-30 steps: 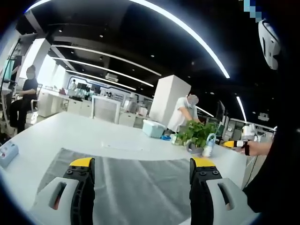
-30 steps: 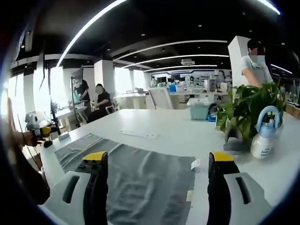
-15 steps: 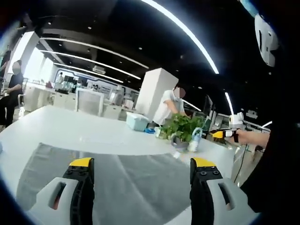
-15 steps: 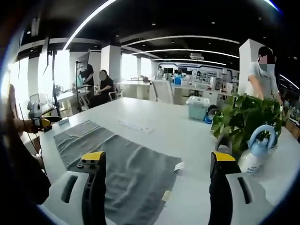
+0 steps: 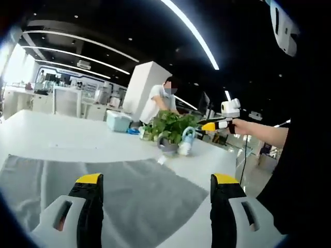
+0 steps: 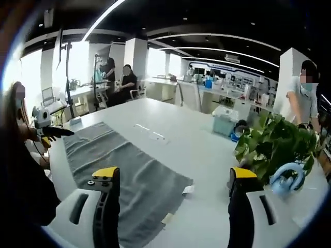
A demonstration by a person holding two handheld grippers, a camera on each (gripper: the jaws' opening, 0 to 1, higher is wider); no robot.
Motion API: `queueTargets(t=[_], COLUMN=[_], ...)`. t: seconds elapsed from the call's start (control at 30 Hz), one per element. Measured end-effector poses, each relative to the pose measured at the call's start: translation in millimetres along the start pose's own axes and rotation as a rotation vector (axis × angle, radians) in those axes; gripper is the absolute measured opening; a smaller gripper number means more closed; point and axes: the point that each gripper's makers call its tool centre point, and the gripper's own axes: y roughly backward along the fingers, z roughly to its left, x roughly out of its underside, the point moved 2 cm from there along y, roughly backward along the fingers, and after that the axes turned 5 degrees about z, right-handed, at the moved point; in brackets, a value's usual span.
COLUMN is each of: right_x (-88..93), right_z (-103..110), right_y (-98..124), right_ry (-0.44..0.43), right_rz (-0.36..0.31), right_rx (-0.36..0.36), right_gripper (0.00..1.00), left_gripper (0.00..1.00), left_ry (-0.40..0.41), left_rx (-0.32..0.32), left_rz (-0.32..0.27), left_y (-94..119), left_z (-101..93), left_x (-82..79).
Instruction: Fold the towel on the table until its edges align and the towel forms a compact rectangular stack.
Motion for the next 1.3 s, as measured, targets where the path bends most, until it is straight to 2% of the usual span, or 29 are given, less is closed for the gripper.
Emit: queueTargets(t=[0.17,0.3,0.37,0.5,0.57,0.63,0.7,0.77,0.83,0.9,0.97,1.1,1.2,1.27,1.3], right_x=[-4.2,-10.5,-14.9,-6.0,2.0,10.1,11.8,14.7,18.1,21.4,26.0,33.6,38.9,44.1,44.6], right_z=[-14,-23,-29,-41,-44,-39,-31,-22,-19,-18,-18,-21,-24,-30,-33], right_y=[-5,-9,-12,-32,-41,-48,-53,-58,-65,-74,-83,-98,-105,-110,-113], right_ry=[0.073,0.121,0.173,0.210,0.222,0.246,0.250,0.262,0.282,0.263,0.256,0.220,0.187,0.176,0.180], right_rz=[0.048,0.056,0.054,0.077,0.104,0.134,0.131,0.128,0.128,0.141,0.158,0.179,0.194,0.224,0.229], right_rx=[-0.029,-0.055,-0.079,-0.155,-0.162,-0.174,-0.195,-0.231,-0.251,-0.265,-0.285,-0.279,-0.293,-0.291,-0.288], right_gripper=[0.87,0.87,0.87,0.87,0.87,0.86,0.85,0.82,0.77,0.75,0.76,0.75,0.71,0.70,0.70], left_gripper=[0.86,0.84,0.84,0.85,0.85,0.85,0.85,0.84,0.83,0.81,0.79,0.75,0.72,0.70,0.69], left_ry=[-0.008,-0.004,-0.001,0.021,0.005,-0.013,-0.021,-0.026,-0.034,-0.065,-0.083,-0.053,-0.108,-0.176,-0.242], left_rx=[0.017,0.002,0.004,0.019,0.032,0.038,0.042,0.055,0.080,0.102,0.105,0.144,0.191,0.220,0.232], left_rz=[-0.021,-0.049,-0.054,-0.073,-0.078,-0.039,0.009,0.012,0.041,0.076,0.082,0.154,0.161,0.191,0.209], left_y=[-14,-24,-28,-41,-49,-58,-65,-71,-77,-83,-87,-101,-112,-119,-124], left_z=[-15.8,-24.9,-30.2,-42.2,-48.2,-53.1,-57.9,-64.8,-72.6,-80.7,-84.8,-94.6,-104.2,-107.0,-106.7], left_x=[-8.3,-13.9,-14.7,-13.4,-8.9,0.6,8.4,7.5,9.7,14.6,18.9,35.2,35.2,34.8,31.6])
